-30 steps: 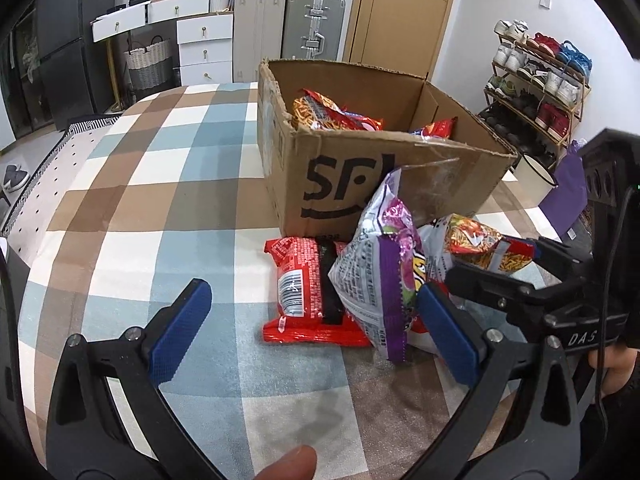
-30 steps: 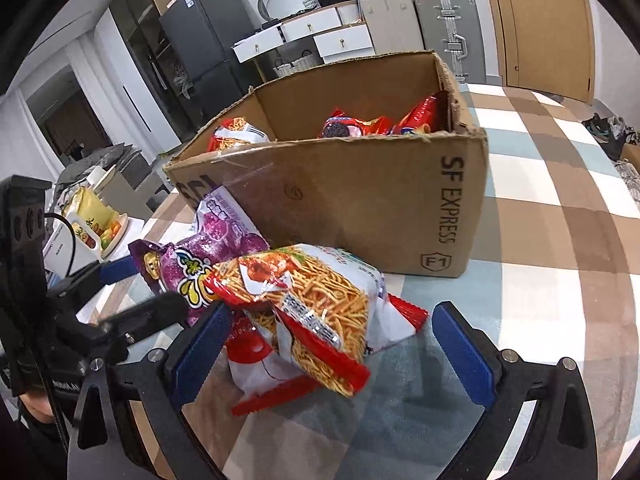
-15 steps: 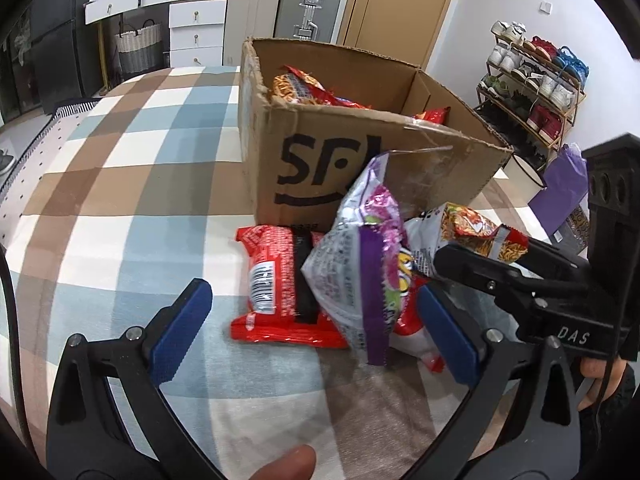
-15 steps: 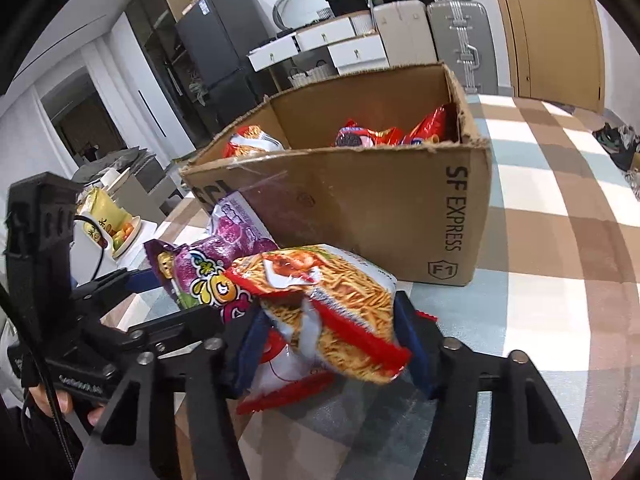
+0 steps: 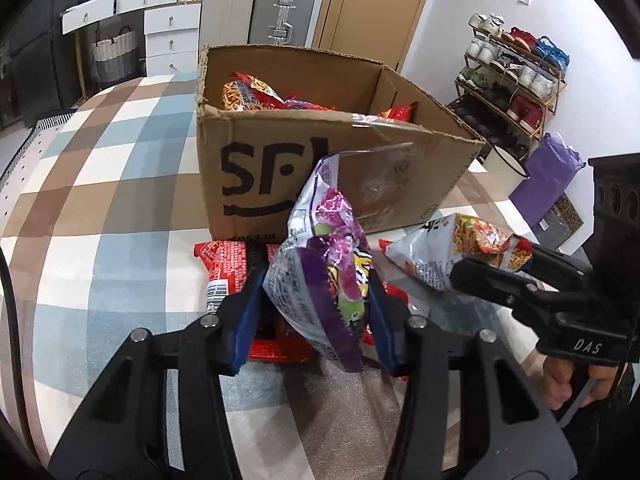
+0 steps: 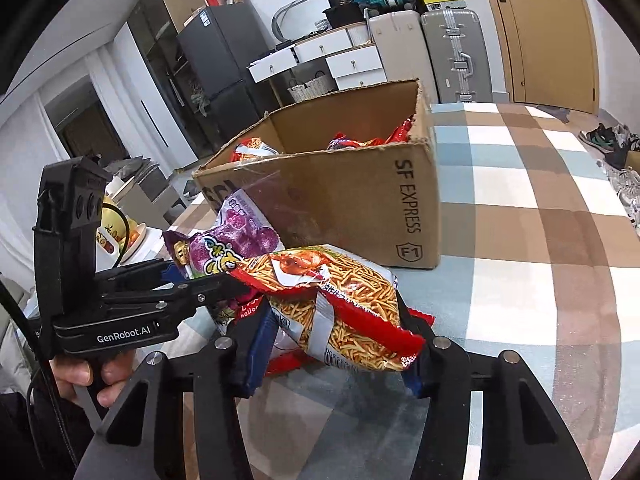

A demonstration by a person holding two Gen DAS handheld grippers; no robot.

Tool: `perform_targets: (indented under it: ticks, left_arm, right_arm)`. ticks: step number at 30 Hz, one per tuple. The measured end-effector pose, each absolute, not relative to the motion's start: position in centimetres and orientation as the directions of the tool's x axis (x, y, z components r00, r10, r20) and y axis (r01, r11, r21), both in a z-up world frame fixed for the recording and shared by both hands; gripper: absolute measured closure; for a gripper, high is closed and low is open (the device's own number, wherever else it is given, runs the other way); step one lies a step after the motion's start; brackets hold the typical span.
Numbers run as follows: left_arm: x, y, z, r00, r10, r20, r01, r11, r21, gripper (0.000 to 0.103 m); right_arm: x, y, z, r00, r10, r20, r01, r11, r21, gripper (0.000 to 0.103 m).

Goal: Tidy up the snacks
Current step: 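Carry both bags over the box and open both grippers to drop them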

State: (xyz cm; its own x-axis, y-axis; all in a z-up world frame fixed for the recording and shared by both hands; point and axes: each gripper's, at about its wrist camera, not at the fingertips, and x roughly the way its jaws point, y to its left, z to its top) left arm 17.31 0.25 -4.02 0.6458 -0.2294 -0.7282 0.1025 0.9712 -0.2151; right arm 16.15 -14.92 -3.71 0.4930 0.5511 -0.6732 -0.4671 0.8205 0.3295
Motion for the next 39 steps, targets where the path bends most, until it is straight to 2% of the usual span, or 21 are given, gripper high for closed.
perform_targets:
  ticks: [2,10,24,39]
  left_arm:
    - [17.1,0.2,-3.9,0.65,-0.236,-0.722,0.107,0.97,-0.22,0.063]
    - [15.2,-0.2,-2.4,0.681,-0.256,-0.686,0.149,0.966,-0.212,0.063]
    - [10.7,0.6,4.7,0.78,-0.241,-0.578,0.155,0.968,-0.195,0.063]
    - [11.9,1.4,10.5,0.838,-0.184,-0.514,0.122,0.981,-0.152,0.063]
  right_arm:
    - [15.8,-15.2,-3.7,0.497,0.552,-0.669,-0.466,0.821,0.331,0.05]
    - [15.3,-15.9,-2.7,0.522,0.551,-0.65,-0.462,0.824,0.327,0.05]
    - [14.1,-15.7,2.4,0.581,0.57,-0.581,-0.492,0.814,0.308,0.05]
    - [15.0,-14.0,7.2,0.619,0.573,-0.538,-0.52,0.812,0.266,0.05]
